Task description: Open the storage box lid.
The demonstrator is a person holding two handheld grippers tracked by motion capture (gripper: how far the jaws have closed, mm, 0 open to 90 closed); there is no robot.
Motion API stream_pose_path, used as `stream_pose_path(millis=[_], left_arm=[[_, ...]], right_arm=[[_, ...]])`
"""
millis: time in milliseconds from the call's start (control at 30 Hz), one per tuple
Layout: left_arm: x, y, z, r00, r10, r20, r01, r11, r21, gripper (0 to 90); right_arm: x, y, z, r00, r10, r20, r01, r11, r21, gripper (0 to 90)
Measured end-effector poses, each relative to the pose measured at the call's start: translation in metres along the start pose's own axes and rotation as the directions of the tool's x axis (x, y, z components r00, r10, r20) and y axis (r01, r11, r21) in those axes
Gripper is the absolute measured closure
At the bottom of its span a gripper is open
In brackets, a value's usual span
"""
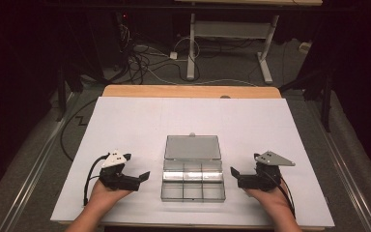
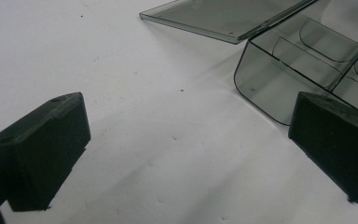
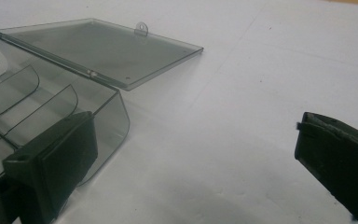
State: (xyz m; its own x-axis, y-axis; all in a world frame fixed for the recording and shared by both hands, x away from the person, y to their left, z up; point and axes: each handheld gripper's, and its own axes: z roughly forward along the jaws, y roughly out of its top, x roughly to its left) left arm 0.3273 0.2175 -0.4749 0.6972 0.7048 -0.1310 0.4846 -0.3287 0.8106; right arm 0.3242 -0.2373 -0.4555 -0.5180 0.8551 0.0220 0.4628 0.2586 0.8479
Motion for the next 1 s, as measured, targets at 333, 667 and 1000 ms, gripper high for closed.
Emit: stream_pose_path(millis=[333,667,1000], left_arm=[[0.003,-0.002,0.006,1.0,-0.003,0.002,0.003,0.9999,0.016,0.0],[0.003,-0.004,0.008,0.9999,-0.002,-0.017,0.002,0.9996,0.029,0.0],[0.003,-0.007,0.004,0.9999,-0.002,0.012,0.002,0.9999,-0.012,0.0]], right_arm=[[-0.002,-0.002,-0.009,0.9998,-0.02,-0.002,0.02,1.0,-0.024,0.4],[-0.005,-0.011,-0.019,0.9997,-0.023,0.01,0.023,1.0,-0.008,0.4],[-0.012,-0.022,-0.041,0.9993,-0.004,0.036,0.004,1.0,-0.011,0.5]])
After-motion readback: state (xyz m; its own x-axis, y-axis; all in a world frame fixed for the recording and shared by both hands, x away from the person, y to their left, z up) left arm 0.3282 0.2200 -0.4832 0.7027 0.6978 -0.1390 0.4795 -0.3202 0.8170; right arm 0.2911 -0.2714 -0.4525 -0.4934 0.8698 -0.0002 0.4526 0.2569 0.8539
